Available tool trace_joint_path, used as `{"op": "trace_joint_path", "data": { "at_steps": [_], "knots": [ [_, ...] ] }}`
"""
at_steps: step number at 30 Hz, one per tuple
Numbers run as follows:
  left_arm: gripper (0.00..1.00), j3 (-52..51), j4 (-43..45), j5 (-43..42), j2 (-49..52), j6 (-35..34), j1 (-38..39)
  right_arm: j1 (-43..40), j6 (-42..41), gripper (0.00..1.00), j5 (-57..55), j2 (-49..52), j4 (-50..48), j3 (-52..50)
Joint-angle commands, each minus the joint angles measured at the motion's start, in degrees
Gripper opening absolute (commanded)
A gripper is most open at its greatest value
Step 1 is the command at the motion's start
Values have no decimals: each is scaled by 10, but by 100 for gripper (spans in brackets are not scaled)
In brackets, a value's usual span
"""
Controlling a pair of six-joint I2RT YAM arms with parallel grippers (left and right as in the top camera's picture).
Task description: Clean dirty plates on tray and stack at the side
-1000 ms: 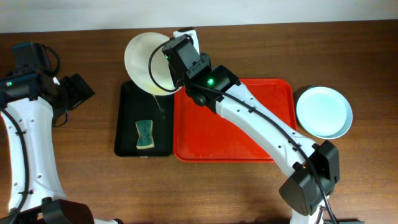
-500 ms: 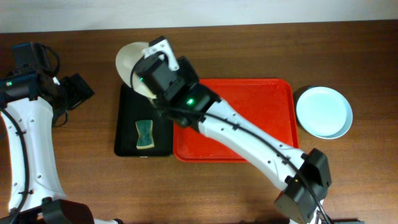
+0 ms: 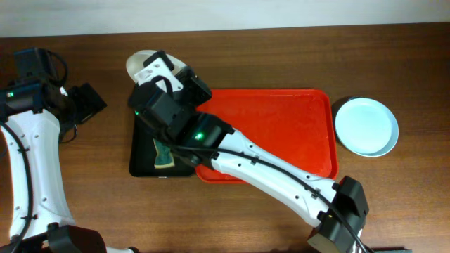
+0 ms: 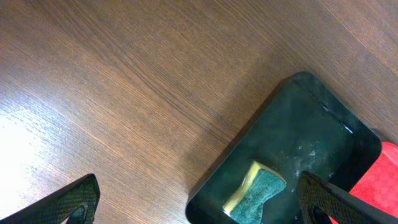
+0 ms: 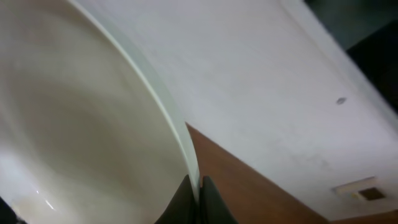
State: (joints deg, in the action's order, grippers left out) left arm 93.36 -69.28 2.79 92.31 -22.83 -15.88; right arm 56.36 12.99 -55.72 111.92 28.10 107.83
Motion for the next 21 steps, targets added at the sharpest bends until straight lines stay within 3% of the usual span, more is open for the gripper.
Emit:
{"op": "trace_joint_path", "data": {
  "at_steps": [1, 21],
  "knots": [
    [99, 0, 0, -5, 0, -7, -2, 14, 42, 4, -34, -7, -19, 12],
    [99, 0, 0, -4, 0, -7, -2, 14, 42, 4, -30, -7, -20, 12]
  ]
}}
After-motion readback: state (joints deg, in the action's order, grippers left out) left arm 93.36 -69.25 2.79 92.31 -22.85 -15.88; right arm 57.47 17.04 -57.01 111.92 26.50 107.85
